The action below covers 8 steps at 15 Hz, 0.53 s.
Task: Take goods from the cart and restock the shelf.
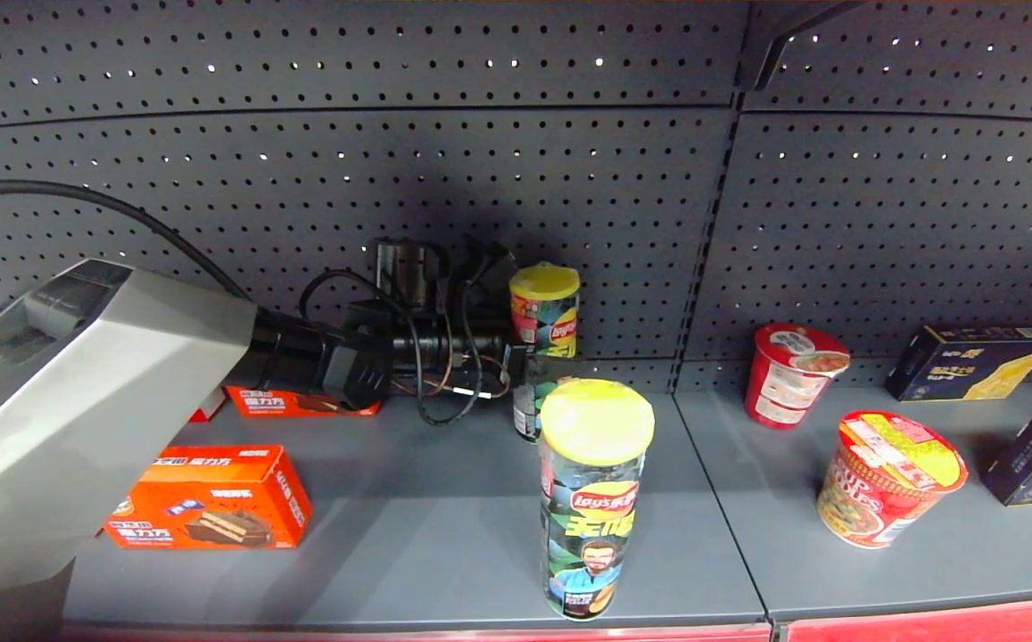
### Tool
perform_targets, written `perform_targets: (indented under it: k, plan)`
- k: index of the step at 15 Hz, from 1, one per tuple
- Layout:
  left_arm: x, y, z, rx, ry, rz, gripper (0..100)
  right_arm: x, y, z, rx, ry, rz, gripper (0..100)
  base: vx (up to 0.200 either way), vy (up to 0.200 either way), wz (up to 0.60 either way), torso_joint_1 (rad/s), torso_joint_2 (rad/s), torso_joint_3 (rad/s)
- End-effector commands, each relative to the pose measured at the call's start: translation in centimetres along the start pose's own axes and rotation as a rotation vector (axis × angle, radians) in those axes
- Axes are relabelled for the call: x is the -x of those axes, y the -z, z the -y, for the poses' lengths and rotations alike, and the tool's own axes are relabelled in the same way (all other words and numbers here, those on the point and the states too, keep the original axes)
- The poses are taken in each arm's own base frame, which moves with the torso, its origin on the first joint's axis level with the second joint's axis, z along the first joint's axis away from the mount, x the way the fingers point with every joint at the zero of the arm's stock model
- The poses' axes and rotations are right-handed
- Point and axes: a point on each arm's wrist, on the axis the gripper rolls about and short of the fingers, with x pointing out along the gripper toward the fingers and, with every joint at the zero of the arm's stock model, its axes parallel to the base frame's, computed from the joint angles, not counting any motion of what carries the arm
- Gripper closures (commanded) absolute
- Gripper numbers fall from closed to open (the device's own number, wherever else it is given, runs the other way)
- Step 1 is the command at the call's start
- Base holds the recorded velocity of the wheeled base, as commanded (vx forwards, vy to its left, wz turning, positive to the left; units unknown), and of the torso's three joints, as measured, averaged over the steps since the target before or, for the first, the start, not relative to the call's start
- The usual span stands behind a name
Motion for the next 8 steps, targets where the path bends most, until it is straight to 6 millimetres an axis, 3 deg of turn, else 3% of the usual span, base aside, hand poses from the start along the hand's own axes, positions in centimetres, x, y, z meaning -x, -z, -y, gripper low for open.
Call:
perform_targets:
  k: [1, 8]
  plan:
    - [0.7, -0.6, 0.0, -0.004, -0.01, 0.007, 0, 0.0, 0.0, 0.0, 0.001, -0.001, -0.001, 0, 0.0, 0.0, 0.0, 0.0, 0.0, 0.0]
    - [5.1, -1.5, 2.9, -0.01, -0.026, 0.018, 0, 0.1, -0.1, 0.0, 0.001, -0.005, -0.001, 0, 0.0, 0.0, 0.0, 0.0, 0.0, 0.0]
